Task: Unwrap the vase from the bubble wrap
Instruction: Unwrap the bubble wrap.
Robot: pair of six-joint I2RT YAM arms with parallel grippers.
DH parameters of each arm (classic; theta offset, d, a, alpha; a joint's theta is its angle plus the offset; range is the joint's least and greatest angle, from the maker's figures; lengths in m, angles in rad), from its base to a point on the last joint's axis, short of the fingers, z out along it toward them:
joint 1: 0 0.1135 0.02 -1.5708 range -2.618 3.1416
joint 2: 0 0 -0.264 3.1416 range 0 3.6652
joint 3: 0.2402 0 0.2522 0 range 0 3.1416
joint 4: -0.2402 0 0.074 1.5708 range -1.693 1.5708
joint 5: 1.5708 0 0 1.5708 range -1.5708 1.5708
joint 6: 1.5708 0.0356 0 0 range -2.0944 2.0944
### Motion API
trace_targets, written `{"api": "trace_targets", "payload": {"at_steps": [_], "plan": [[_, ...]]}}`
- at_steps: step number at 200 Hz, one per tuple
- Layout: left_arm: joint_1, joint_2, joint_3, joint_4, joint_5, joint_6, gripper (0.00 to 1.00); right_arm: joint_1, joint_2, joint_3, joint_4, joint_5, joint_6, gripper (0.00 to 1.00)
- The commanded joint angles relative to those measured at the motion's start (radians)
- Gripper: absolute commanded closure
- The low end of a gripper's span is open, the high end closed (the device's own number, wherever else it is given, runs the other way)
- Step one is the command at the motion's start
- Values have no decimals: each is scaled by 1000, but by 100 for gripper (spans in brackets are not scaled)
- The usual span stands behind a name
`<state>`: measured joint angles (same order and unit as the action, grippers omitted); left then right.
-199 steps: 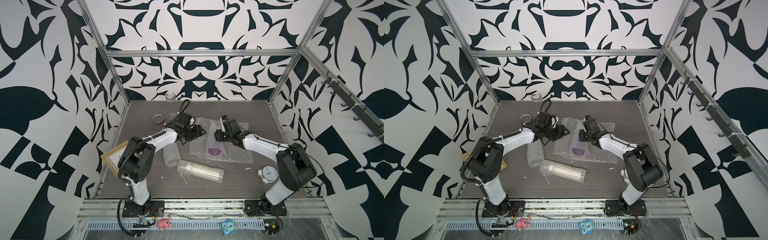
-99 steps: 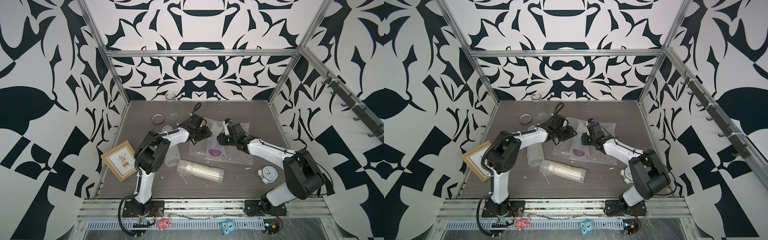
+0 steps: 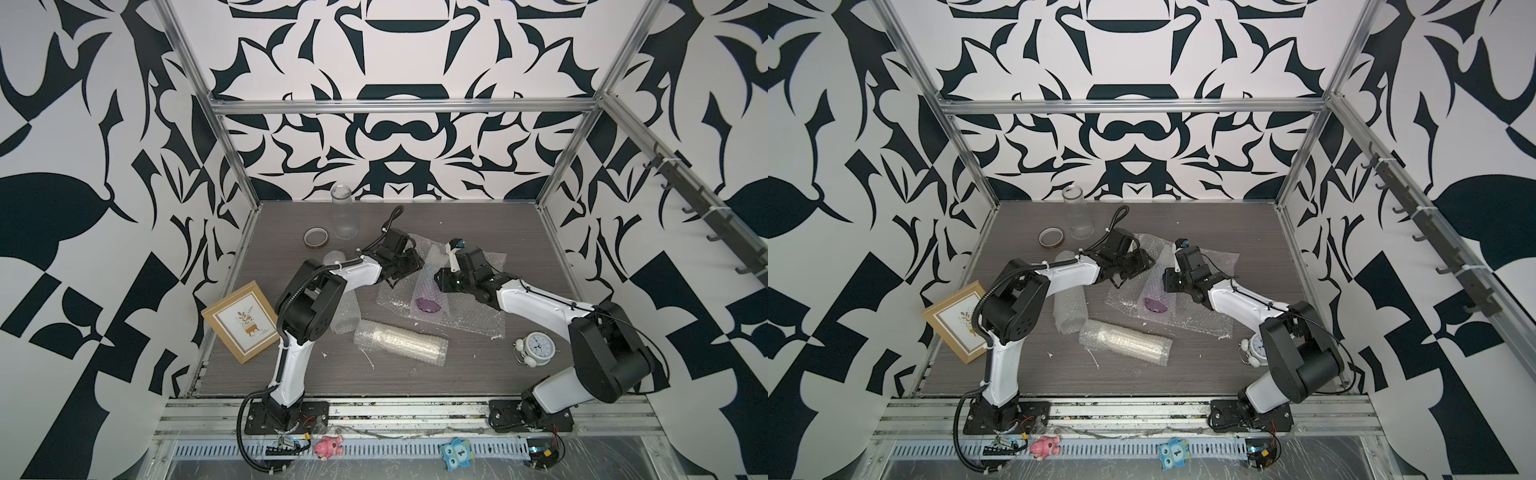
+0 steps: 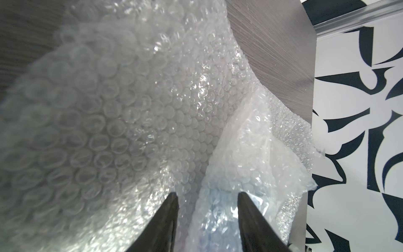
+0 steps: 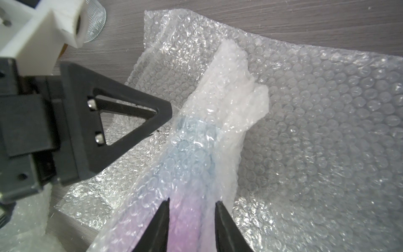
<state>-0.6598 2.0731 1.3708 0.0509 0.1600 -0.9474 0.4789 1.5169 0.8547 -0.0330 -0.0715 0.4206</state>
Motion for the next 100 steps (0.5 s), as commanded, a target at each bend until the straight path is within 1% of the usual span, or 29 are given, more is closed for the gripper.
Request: {"api": "trace_targets", "payload": {"at_steps": [1, 39, 76, 100], "plan": [[1, -43, -15, 42, 3, -33, 52, 2, -17, -13, -10, -27, -12, 63], [0, -11, 17, 63, 54, -43, 52, 1, -19, -18, -5, -33, -11, 64], [-4, 19, 32, 79, 79, -63, 53, 2, -17, -16, -6, -34, -12, 64], [-5, 39, 38, 113, 103, -84, 61, 3, -16, -15, -2, -35, -14, 65]]}}
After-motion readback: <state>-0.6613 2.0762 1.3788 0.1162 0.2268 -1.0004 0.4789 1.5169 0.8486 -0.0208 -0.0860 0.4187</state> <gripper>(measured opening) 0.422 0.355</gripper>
